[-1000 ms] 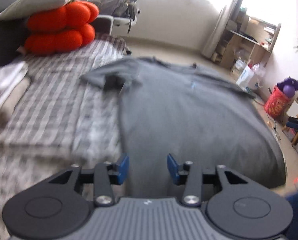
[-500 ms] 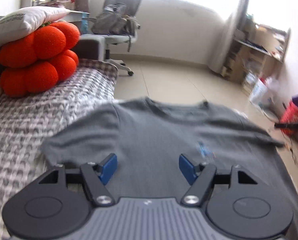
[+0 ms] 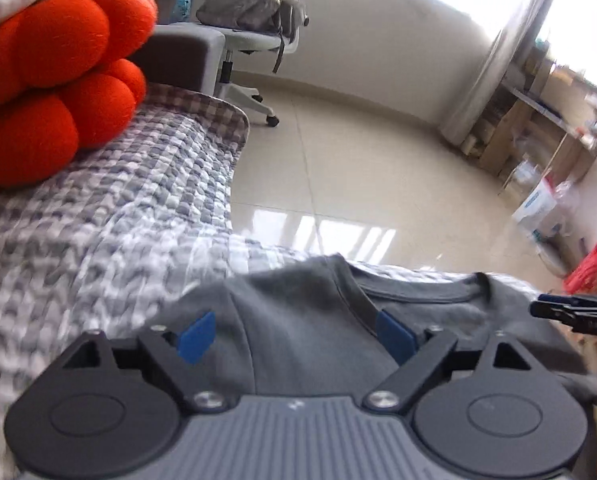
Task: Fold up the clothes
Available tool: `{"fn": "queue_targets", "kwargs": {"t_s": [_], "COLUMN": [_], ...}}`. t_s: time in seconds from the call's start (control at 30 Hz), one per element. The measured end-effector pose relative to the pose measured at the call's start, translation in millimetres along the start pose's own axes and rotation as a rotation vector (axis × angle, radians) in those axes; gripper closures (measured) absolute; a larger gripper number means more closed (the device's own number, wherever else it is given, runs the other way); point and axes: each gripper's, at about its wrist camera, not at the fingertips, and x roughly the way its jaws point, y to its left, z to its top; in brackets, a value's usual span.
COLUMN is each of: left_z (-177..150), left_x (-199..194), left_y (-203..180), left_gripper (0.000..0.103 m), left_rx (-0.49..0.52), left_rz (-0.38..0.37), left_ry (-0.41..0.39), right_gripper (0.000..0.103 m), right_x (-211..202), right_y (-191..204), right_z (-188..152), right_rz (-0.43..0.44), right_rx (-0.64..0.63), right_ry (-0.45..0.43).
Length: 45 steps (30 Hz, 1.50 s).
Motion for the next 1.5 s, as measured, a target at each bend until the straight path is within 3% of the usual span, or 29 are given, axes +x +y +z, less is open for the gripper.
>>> {"fn": "queue_targets", "kwargs": {"t_s": [0.17, 0.23, 0.27, 0.3, 0.33, 0.4, 0.43, 0.5, 0.6, 1.0, 1.07, 1.17, 1.2, 1.27, 1.3, 1.33, 1.37, 1.4, 1.5], "left_z": [14.2, 17.6, 18.0, 16.9, 14.7, 9.0, 5.7, 2.1, 3.8, 25.8, 22.8, 8.3, 7.9, 7.3, 7.0, 6.7, 7.3, 6.3, 1.0], "left_x": [42.5, 54.8, 61.2, 66.7, 70.8, 75.8, 74.4, 70.3, 67.5, 53.3, 62.7, 87.7, 85.1, 79.3, 76.5, 73.6, 70.4, 64.0, 43.7], "left_y": [-17.3, -16.7, -15.4, -14.5, -15.7, -21.1, -25.0, -27.2, -29.3, -61.4, -61.6, -59.2, -54.6, -45.4, -40.8, -36.2, -32.2, -28.9, -18.7], "left_gripper": [0.013, 0.013, 0.013, 0.015, 0.020, 0.058, 0.061, 0.088, 0.102, 0.103, 0.103, 0.103, 0.103, 0.099, 0.099, 0.099, 0.099, 0.099, 0.098], "left_rx": [0.121, 0.118, 0.102, 0.089, 0.095, 0.127, 0.157, 0.170, 0.185, 0.218, 0.228, 0.226, 0.211, 0.178, 0.162, 0.146, 0.145, 0.147, 0.145], "left_rz": [0.030, 0.015, 0.004, -0.004, 0.006, 0.054, 0.062, 0.041, 0.075, 0.235, 0.265, 0.314, 0.314, 0.314, 0.314, 0.313, 0.319, 0.321, 0.330], "left_ry": [-0.014, -0.029, -0.026, -0.018, -0.011, -0.006, -0.021, -0.039, -0.063, -0.253, -0.248, -0.138, -0.136, -0.134, -0.133, -0.132, -0.135, -0.141, -0.149], "right_gripper": [0.049, 0.067, 0.091, 0.102, 0.102, 0.102, 0.102, 0.102, 0.103, 0.103, 0.103, 0.103, 0.103, 0.097, 0.088, 0.079, 0.053, 0.041, 0.038], "right_x": [19.7, 24.9, 25.6, 25.3, 23.0, 14.0, 8.3, 0.2, 1.3, 21.4, 35.1, 65.9, 71.6, 56.3, 48.6, 40.9, 31.2, 16.4, -29.8], "right_y": [10.8, 19.0, 22.5, 26.0, 29.7, 39.0, 44.1, 50.9, 54.5, 74.7, 70.4, 60.8, 57.4, 50.8, 47.5, 44.2, 38.8, 28.6, -8.6], "right_z": [4.5, 2.1, -0.7, -3.5, -6.4, -12.8, -16.2, -22.7, -27.4, -9.2, -10.3, -21.2, -24.3, -23.8, -23.5, -23.2, -22.6, -21.2, -24.0], "right_rz": [0.005, -0.002, -0.012, -0.025, -0.046, -0.071, -0.080, -0.076, -0.132, -0.495, -0.528, -0.523, -0.513, -0.479, -0.462, -0.445, -0.428, -0.411, -0.355], "right_rx": [-0.085, -0.136, -0.180, -0.222, -0.263, -0.339, -0.376, -0.422, -0.469, -0.574, -0.582, -0.592, -0.587, -0.537, -0.512, -0.487, -0.454, -0.402, -0.203], "right_ry": [0.010, 0.008, 0.010, 0.007, -0.006, -0.055, -0.086, -0.128, -0.137, -0.226, -0.179, -0.028, 0.008, -0.025, -0.042, -0.058, -0.074, -0.087, -0.112]}}
